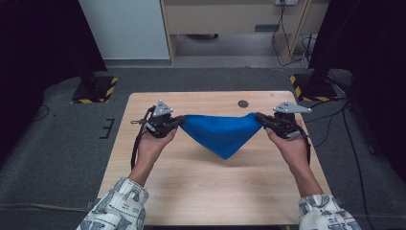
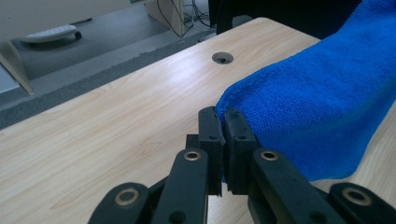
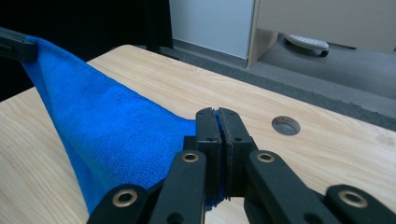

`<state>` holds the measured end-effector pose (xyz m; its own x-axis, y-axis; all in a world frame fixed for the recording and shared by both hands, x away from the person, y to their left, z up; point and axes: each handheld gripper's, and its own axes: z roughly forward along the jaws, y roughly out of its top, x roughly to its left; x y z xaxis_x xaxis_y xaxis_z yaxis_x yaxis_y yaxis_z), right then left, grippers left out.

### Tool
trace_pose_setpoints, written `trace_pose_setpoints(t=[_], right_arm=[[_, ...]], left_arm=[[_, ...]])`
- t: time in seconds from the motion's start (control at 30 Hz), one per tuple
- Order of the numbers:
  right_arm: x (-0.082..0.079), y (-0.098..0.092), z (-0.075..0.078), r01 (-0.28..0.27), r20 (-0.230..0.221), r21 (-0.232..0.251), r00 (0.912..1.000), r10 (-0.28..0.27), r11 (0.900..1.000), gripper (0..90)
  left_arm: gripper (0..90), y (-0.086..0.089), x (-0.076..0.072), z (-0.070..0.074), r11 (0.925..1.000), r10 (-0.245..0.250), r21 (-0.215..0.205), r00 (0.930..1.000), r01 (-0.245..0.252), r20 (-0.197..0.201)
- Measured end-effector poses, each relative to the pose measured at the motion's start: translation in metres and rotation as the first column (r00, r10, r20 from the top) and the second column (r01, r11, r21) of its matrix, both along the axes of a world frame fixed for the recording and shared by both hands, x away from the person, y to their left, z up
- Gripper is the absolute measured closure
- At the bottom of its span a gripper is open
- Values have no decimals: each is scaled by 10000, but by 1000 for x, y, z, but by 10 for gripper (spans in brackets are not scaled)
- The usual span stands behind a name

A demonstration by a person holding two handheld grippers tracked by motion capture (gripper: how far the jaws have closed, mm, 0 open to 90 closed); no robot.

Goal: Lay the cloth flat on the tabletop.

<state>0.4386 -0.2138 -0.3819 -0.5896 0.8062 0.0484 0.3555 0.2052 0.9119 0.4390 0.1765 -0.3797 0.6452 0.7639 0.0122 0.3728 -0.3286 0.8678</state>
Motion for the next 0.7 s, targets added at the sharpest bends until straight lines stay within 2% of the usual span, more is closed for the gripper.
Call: trace_pose_setpoints(t=[0.33,0.57,0.7], right_arm=[[-13,-1,26,-110,478,74,9988,106,9999,880],[-23,-3,40,-209,776,64,9968,203,9998,880],[-24,-5,43,-186,788,73,9967,179,9998,880]], left_arm=[[873,-1,-14,30,9999,-152,19,9985,152,526],[873,-1,-22,40,9996,-272,78,9967,266,760],[872,-2,-23,44,9995,-323,67,9961,319,823]])
